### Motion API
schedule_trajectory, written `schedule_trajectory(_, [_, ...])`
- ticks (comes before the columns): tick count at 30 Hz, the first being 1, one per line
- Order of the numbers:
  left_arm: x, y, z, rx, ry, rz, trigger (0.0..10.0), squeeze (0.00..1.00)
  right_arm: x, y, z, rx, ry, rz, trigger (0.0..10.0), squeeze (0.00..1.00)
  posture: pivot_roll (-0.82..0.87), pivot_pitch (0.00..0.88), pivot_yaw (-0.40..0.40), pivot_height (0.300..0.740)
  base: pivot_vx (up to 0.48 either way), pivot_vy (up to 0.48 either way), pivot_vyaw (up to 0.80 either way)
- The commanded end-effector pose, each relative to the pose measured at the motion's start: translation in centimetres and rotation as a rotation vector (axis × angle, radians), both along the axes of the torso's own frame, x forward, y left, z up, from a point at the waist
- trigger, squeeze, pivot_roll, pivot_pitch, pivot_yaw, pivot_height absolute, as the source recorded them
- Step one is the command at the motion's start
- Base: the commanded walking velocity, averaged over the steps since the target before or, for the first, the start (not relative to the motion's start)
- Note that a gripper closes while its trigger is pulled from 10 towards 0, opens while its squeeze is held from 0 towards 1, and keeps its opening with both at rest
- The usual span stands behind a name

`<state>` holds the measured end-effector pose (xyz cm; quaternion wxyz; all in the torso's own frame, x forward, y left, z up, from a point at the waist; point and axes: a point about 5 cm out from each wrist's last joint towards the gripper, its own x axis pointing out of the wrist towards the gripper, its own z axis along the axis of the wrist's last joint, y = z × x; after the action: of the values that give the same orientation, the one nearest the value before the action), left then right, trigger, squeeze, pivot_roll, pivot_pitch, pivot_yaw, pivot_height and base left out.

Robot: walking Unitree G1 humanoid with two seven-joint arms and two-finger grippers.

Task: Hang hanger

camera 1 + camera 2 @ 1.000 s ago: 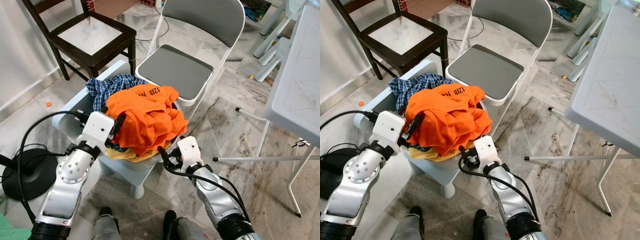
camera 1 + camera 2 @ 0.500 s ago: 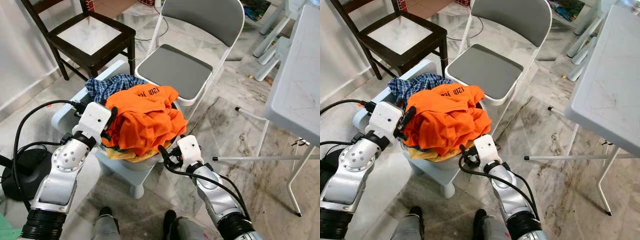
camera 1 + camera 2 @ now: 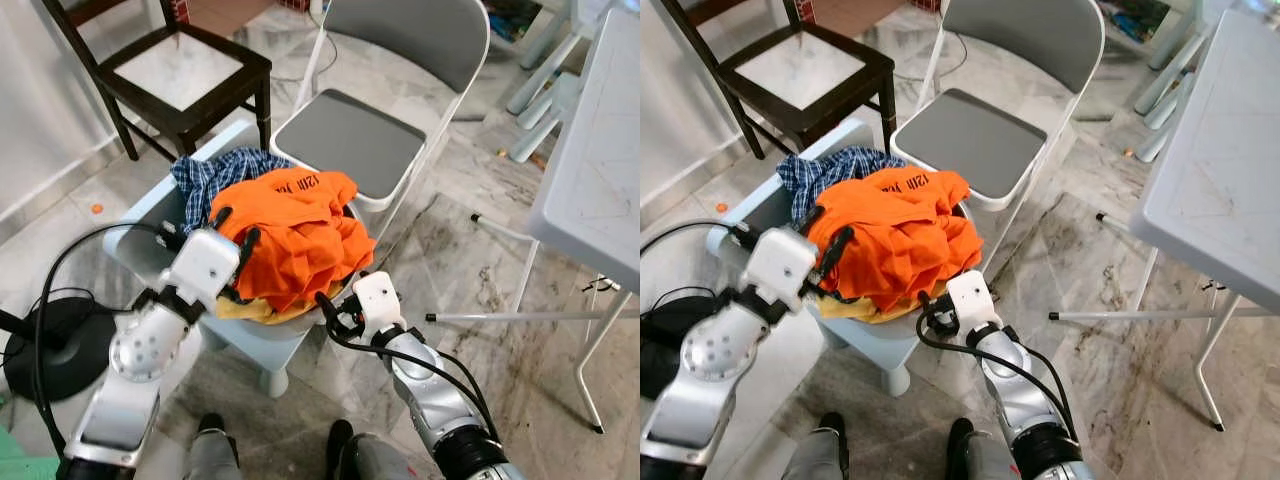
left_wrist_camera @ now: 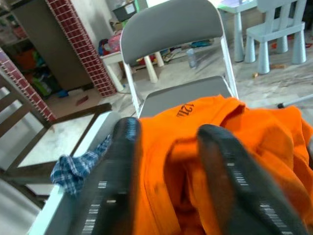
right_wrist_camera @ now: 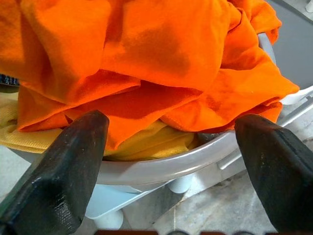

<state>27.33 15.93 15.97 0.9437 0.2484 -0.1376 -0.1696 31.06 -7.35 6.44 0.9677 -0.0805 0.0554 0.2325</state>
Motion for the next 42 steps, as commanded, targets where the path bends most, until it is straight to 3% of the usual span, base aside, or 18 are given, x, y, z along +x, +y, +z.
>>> schedule_trajectory(1, [-0.6,-0.4,-0.1,0.004,-0.018,-0.005,10.0,1.00,-0.4,-0.5,-0.9,-0.016,0.037,-0.009,10.0,0.00,0.25,0.301,-0.112,0.740,0.000,0.000,0.00])
schedule_trajectory(6, [-1.3,0.5,-1.6,0.002,0.002,0.088,10.0,1.00,-0.4,-0.4,-1.0,-0.018,0.039,-0.003,10.0,0.00,0.26,0.299,-0.118,0.740,0.000,0.000,0.00])
schedule_trajectory(12, [-0.7,2.2,-2.5,0.009,0.044,0.157,10.0,1.00,-0.3,-0.3,-1.0,-0.024,0.042,0.007,10.0,0.00,0.26,0.294,-0.119,0.740,0.000,0.000,0.00])
schedule_trajectory(29, [-0.5,2.5,-4.5,0.104,0.138,0.122,10.0,1.00,-0.3,-0.4,-1.1,-0.026,0.044,-0.005,10.0,0.00,0.25,0.290,-0.109,0.740,0.000,0.000,0.00])
schedule_trajectory(30, [-0.3,2.7,-4.7,0.110,0.145,0.125,10.0,0.67,-0.3,-0.4,-1.1,-0.025,0.044,-0.005,10.0,0.00,0.25,0.290,-0.109,0.740,0.000,0.000,0.00])
schedule_trajectory(31, [-0.2,2.8,-4.8,0.116,0.149,0.127,10.0,0.00,-0.3,-0.4,-1.1,-0.025,0.044,-0.005,10.0,0.00,0.25,0.290,-0.109,0.740,0.000,0.000,0.00])
schedule_trajectory(40, [1.4,3.1,-5.0,0.155,0.156,0.114,10.0,0.00,-0.2,-0.4,-1.0,-0.024,0.044,-0.010,10.0,0.00,0.24,0.287,-0.106,0.740,0.000,0.000,0.00])
schedule_trajectory(42, [2.2,2.9,-4.3,0.175,0.120,0.107,10.0,0.00,-0.2,-0.5,-1.0,-0.024,0.042,-0.016,10.0,0.00,0.23,0.286,-0.101,0.740,0.000,0.000,0.00])
